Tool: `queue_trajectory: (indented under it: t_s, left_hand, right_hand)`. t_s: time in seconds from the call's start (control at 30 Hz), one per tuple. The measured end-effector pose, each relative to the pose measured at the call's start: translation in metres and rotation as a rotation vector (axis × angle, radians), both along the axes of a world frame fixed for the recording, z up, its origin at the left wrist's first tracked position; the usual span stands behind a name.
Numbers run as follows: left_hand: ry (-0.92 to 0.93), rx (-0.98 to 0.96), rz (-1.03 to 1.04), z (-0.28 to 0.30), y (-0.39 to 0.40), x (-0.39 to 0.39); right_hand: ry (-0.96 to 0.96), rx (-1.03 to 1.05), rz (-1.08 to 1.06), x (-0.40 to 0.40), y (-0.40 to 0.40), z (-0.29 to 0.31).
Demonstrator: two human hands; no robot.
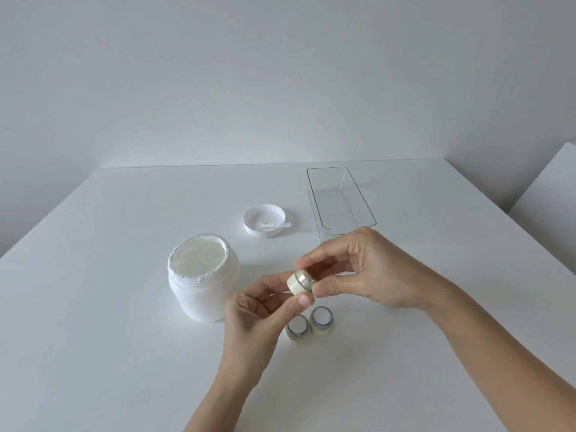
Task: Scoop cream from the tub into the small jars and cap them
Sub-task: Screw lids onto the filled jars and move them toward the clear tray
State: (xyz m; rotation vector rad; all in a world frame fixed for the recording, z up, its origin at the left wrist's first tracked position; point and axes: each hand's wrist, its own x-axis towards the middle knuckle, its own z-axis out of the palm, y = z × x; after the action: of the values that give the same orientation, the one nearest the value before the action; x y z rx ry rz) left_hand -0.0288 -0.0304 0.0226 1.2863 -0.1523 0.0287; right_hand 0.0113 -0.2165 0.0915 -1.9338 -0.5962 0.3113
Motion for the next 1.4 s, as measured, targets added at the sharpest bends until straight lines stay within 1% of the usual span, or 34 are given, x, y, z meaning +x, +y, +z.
queue_trajectory:
  t_s: [0.07, 0.17, 0.23, 0.27, 0.33, 0.4, 0.47, 0.53, 0.6, 0.83, 1.03, 1.1, 1.17, 1.3, 1.4]
  left_hand:
    - [-0.015, -0.007, -0.004, 0.000, -0.001, -0.001]
    - [-0.037, 0.009, -0.002, -0.001, -0.001, -0.001]
    - [-0.033, 0.022, 0.006, -0.002, -0.002, 0.000]
    - [-0.029, 0.026, 0.012, -0.001, -0.002, 0.000]
    - [-0.027, 0.033, 0.018, -0.001, -0.002, 0.000]
    - [-0.038, 0.046, 0.013, -0.001, -0.002, -0.001]
    - [-0.049, 0.073, 0.025, -0.002, -0.002, -0.002]
    - [-0.059, 0.092, 0.036, -0.003, -0.003, -0.002]
    - [-0.070, 0.108, 0.035, -0.004, -0.003, -0.002]
    - [-0.095, 0.148, 0.074, -0.007, -0.004, -0.001]
    - [-0.136, 0.225, 0.106, -0.012, -0.005, -0.001]
    - [-0.171, 0.291, 0.120, -0.012, -0.007, 0.000]
    - [-0.209, 0.398, 0.137, -0.012, -0.007, 0.000]
    - [-0.226, 0.709, 0.114, -0.018, 0.000, -0.009]
    - [-0.212, 0.871, 0.075, -0.028, 0.005, -0.016]
  right_hand:
    - [-0.053, -0.068, -0.067, -0.002, 0.003, -0.001]
    - [-0.205, -0.260, -0.196, -0.004, 0.011, -0.006]
    - [-0.272, -0.340, -0.223, -0.005, 0.012, -0.008]
    - [-0.270, -0.335, -0.213, -0.006, 0.010, -0.006]
    - [-0.199, -0.293, -0.137, -0.008, 0.005, -0.001]
    - [-0.189, -0.320, -0.062, -0.009, 0.001, 0.002]
    - [-0.207, -0.331, -0.096, -0.011, 0.003, 0.000]
    - [-0.186, -0.329, -0.163, -0.011, 0.009, -0.004]
    - [-0.193, -0.374, -0.194, -0.011, 0.012, -0.007]
    - [-0.216, -0.375, -0.148, -0.014, 0.006, -0.005]
    - [-0.167, -0.293, -0.127, -0.011, 0.006, -0.012]
    - [-0.150, -0.258, -0.110, -0.009, 0.002, -0.012]
    - [-0.176, -0.275, -0.136, -0.003, -0.007, -0.014]
    - [-0.264, -0.506, -0.262, 0.013, -0.035, -0.026]
    - [-0.260, -0.697, -0.221, 0.018, -0.042, -0.041]
